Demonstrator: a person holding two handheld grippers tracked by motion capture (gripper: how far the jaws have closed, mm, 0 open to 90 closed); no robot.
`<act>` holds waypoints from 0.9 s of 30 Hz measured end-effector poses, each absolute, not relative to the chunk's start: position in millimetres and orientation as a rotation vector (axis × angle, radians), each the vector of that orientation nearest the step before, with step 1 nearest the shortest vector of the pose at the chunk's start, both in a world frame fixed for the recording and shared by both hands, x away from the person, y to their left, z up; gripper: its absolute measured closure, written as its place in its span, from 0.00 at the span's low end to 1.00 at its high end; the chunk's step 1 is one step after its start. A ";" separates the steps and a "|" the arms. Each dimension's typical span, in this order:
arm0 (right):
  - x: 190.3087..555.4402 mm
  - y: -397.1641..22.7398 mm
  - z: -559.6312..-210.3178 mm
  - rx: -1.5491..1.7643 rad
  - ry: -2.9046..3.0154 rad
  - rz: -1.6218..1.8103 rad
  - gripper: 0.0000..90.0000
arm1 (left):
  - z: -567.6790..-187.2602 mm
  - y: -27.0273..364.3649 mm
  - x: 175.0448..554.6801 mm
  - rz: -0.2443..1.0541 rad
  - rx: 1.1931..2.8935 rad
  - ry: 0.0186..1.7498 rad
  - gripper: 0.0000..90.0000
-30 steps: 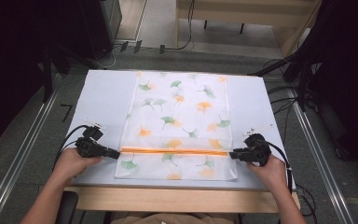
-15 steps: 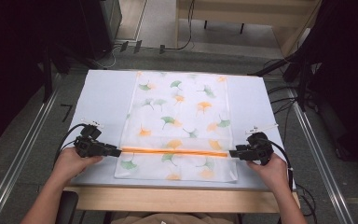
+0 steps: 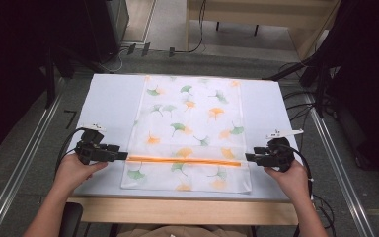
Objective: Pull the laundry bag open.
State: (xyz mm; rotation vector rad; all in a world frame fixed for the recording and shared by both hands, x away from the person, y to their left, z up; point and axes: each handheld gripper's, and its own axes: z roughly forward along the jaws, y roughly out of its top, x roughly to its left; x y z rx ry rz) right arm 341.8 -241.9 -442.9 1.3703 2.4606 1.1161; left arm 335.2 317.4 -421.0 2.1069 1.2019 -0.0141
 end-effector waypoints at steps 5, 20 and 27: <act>340.8 -247.1 -440.8 1.354 2.417 1.135 0.50 | -416.0 323.4 334.9 0.055 2.091 1.227 0.45; 342.6 -271.1 -443.6 1.370 2.301 1.129 0.41 | -413.7 348.0 335.9 0.209 2.030 1.309 0.41; 345.9 -281.7 -448.1 1.424 2.255 1.111 0.40 | -418.1 355.6 339.9 0.254 2.014 1.327 0.39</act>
